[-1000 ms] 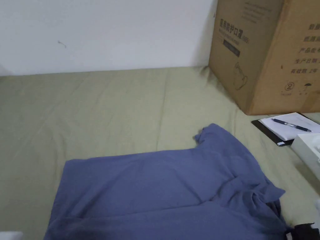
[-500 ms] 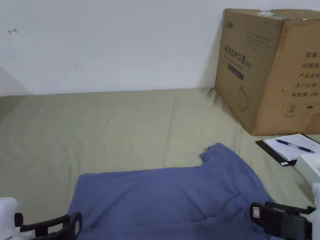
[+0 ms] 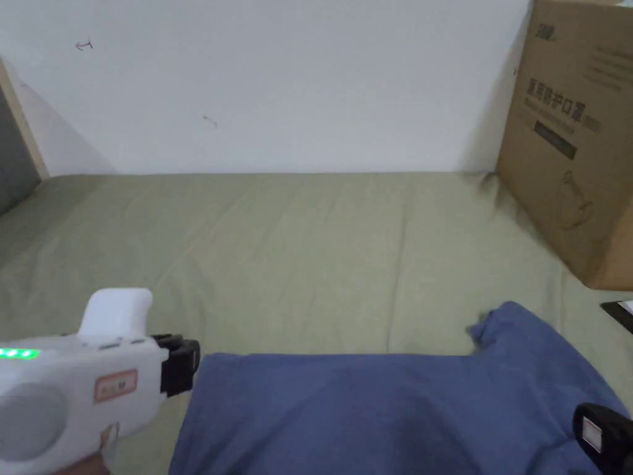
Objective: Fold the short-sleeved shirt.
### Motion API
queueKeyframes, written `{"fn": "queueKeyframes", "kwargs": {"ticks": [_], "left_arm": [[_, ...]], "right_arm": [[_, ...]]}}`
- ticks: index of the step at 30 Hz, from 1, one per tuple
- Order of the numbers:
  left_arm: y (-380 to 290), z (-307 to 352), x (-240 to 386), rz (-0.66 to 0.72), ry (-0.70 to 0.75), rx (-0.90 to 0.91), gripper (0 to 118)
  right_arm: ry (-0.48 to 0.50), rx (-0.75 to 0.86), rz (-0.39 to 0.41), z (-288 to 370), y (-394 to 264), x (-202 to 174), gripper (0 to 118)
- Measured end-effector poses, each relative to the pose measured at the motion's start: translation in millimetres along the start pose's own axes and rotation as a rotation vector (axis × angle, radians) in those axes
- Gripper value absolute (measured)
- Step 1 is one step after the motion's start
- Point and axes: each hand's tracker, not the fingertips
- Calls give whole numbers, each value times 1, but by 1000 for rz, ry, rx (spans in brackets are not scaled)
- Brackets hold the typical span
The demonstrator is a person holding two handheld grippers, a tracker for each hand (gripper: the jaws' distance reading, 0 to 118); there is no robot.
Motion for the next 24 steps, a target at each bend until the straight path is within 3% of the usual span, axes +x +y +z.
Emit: {"fn": "queueKeyframes", "kwargs": {"ticks": [5, 6, 7, 8, 9, 10, 16, 19, 21, 23, 24], "left_arm": [[48, -138, -53, 24, -54, -339, 0], [50, -159, -61, 34, -72, -368, 5], [48, -172, -64, 32, -61, -413, 22], [47, -186, -68, 40, -6, -423, 53], [44, -199, -73, 39, 44, -415, 98], [43, -207, -76, 41, 70, -403, 117], [37, -226, -69, 72, 9, -464, 116], [30, -226, -59, -41, 35, -454, 107], [28, -221, -52, -125, 92, -429, 75], [27, -217, -53, -168, 100, -402, 51], [28, -211, -49, -169, 98, -391, 20]], "right_arm": [[1, -63, 19, -25, 7, 8, 0], [5, -72, 13, -29, 7, 10, 0], [11, -81, 5, -32, 7, 11, 0], [16, -92, -1, -36, 7, 13, 0], [16, -97, -2, -40, 6, 13, 0], [14, -102, -2, -42, 5, 14, 0], [10, -154, -12, -56, -4, 19, 0], [5, -177, -17, -65, -11, 19, 0], [8, -182, -28, -69, -14, 20, 0], [17, -181, -40, -72, -15, 18, 0], [21, -180, -40, -73, -13, 17, 0]]}}
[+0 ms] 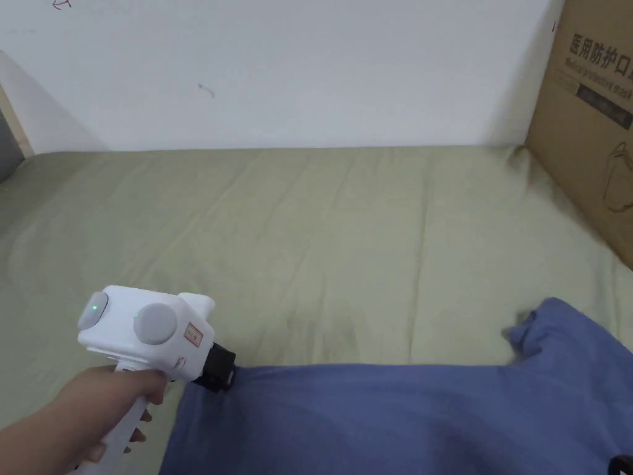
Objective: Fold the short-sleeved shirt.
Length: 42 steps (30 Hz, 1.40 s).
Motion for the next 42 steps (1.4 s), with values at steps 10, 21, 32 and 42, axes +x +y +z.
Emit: {"fn": "queueKeyframes", "kwargs": {"ticks": [10, 21, 32, 42], "left_arm": [[-9, 37, 21, -100, 31, 187, 0], [-23, 63, 25, -83, 20, 227, 0], [-32, 53, 18, -42, 7, 179, 0], [-44, 91, 17, 39, -26, 240, 0]], "right_arm": [[-41, -9, -69, -79, 93, 84, 0], [-243, -613, -259, -268, 107, 200, 114], [-305, -608, -143, -269, 85, 209, 0], [-196, -390, -178, -160, 116, 196, 0]]}}
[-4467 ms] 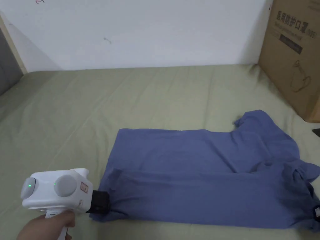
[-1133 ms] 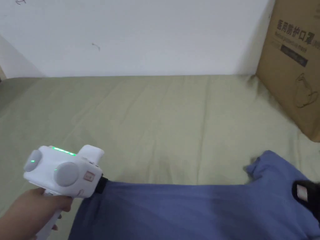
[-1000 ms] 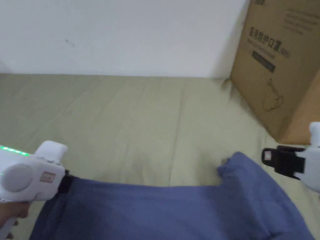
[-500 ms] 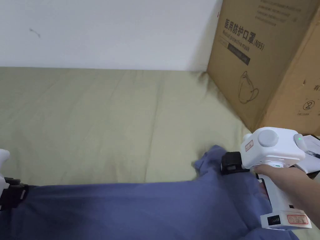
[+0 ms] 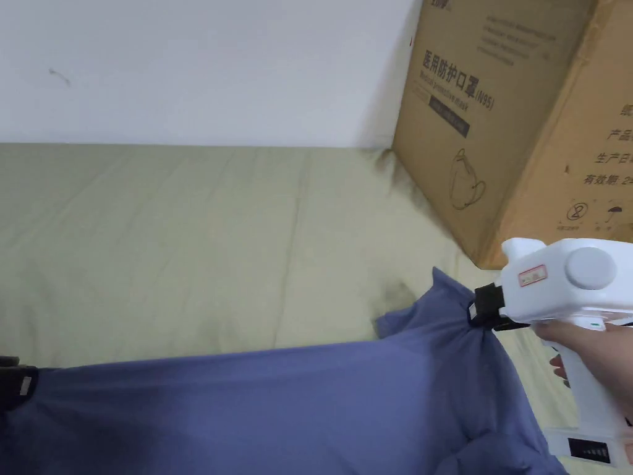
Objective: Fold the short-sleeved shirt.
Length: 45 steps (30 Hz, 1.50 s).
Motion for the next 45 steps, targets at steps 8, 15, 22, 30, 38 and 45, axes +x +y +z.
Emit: {"fn": "queueKeyframes", "kwargs": {"ticks": [8, 15, 22, 30, 38, 45], "left_arm": [[-52, 87, 11, 17, -64, 101, 0], [-145, 138, 29, -8, -75, 97, 0], [-211, 107, 36, 17, -50, -5, 2], [-212, 81, 48, -54, 90, -106, 47], [-174, 191, 64, 134, -113, 231, 107], [-137, 318, 103, 47, -92, 690, 103]], "right_arm": [[113, 95, -109, 137, -96, 23, 0], [103, 45, -140, 170, -211, 37, 0], [-18, -54, -155, 110, -268, 50, 0], [-154, -54, -13, 96, -272, 28, 26], [-8, 192, 50, 207, -252, -31, 110], [177, 850, 152, 321, -266, -137, 102]]}}
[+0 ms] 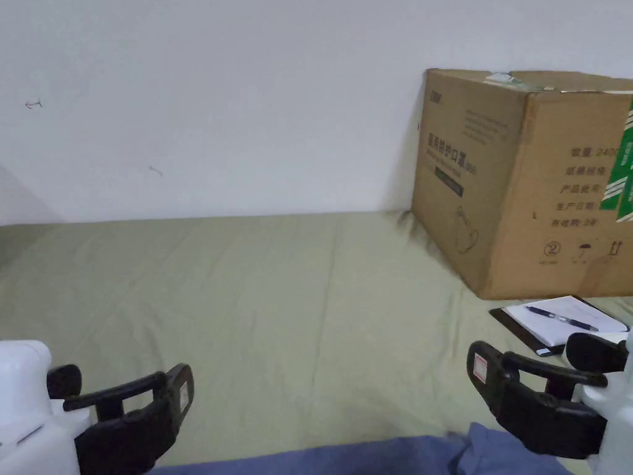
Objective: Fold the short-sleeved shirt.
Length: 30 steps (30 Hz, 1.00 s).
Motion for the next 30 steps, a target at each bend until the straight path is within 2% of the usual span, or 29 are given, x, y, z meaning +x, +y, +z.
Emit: {"fn": "queueKeyframes", "kwargs": {"ticks": [1, 2, 3, 4, 5, 7, 9, 10, 11, 14, 18, 23, 26, 27, 28, 30], "left_arm": [[-22, 3, 15, -19, 21, 53, 96], [-37, 7, 29, -39, 31, 113, 83], [-12, 15, 35, -61, 27, 167, 50], [-35, 21, 36, -91, 36, 200, 15], [-17, 34, 30, -126, 66, 231, 0], [-54, 27, 50, -165, 144, 275, 0], [-58, 29, 46, -160, 131, 274, 0], [-54, 39, 33, -170, 170, 282, 0], [-65, 30, 49, -175, 199, 281, 0], [-70, 32, 46, -159, 197, 279, 0], [-72, 29, 41, -153, 214, 266, 0], [-65, 27, 35, -129, 223, 253, 0], [-28, 7, 7, -70, 77, 41, 0], [-40, -11, -3, 3, 22, -62, 0], [-94, -35, 8, 54, -25, -163, 0], [-19, -47, -67, 193, -115, -355, 0]], "right_arm": [[1, 58, 11, 6, 1, -13, 95], [-9, 120, 26, 14, 1, -25, 82], [-15, 163, 38, 20, -1, -33, 49], [-23, 208, 50, 25, -5, -39, 15], [-51, 246, 75, 25, -9, -46, 0], [-168, 286, 118, 26, -16, -53, 0], [-147, 278, 103, 22, -22, -51, 0], [-186, 266, 101, 22, -23, -52, 0], [-216, 248, 94, 22, -24, -53, 0], [-206, 256, 72, 25, -28, -49, 0], [-234, 239, 99, 25, -30, -51, 0], [-216, 224, 99, 26, -29, -52, 0], [-161, 186, 92, 28, -25, -50, 0], [-141, 172, 95, 28, -24, -49, 0], [-131, 160, 102, 28, -22, -47, 0], [-121, 140, 116, 28, -20, -46, 0]]}}
